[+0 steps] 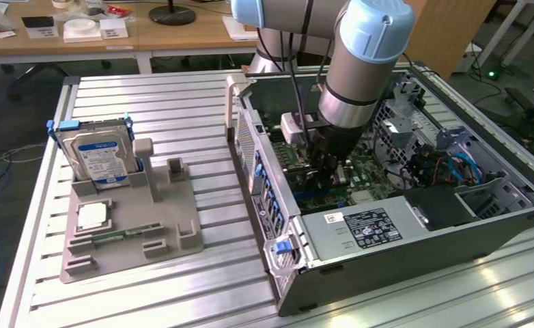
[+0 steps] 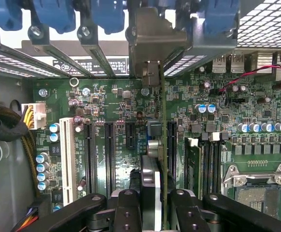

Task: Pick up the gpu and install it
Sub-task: 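Insert the gpu into the slot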

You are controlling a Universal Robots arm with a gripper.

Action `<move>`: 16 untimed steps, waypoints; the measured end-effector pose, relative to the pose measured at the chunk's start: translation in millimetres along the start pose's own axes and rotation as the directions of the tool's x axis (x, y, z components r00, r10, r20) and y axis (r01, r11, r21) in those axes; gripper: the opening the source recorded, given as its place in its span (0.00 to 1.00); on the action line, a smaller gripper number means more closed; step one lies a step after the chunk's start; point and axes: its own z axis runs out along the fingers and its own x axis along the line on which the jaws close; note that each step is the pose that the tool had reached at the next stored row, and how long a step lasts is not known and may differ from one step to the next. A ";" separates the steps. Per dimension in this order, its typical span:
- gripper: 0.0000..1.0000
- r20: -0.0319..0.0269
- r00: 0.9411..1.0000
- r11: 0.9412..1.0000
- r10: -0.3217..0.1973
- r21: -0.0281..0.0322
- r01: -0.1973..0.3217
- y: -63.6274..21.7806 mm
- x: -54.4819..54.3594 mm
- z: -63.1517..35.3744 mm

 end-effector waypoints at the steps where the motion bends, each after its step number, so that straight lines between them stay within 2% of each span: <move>1: 0.28 0.000 1.000 1.000 0.000 0.000 0.000 -0.4 0.0 0.0; 8: 0.28 -0.001 1.000 1.000 0.000 -0.001 0.000 -1.5 -0.1 0.1; 11: 0.28 -0.009 1.000 1.000 0.000 0.000 0.000 -1.6 -0.2 0.1; 16: 0.28 -0.009 1.000 1.000 0.000 0.000 0.000 -1.6 -0.3 0.1</move>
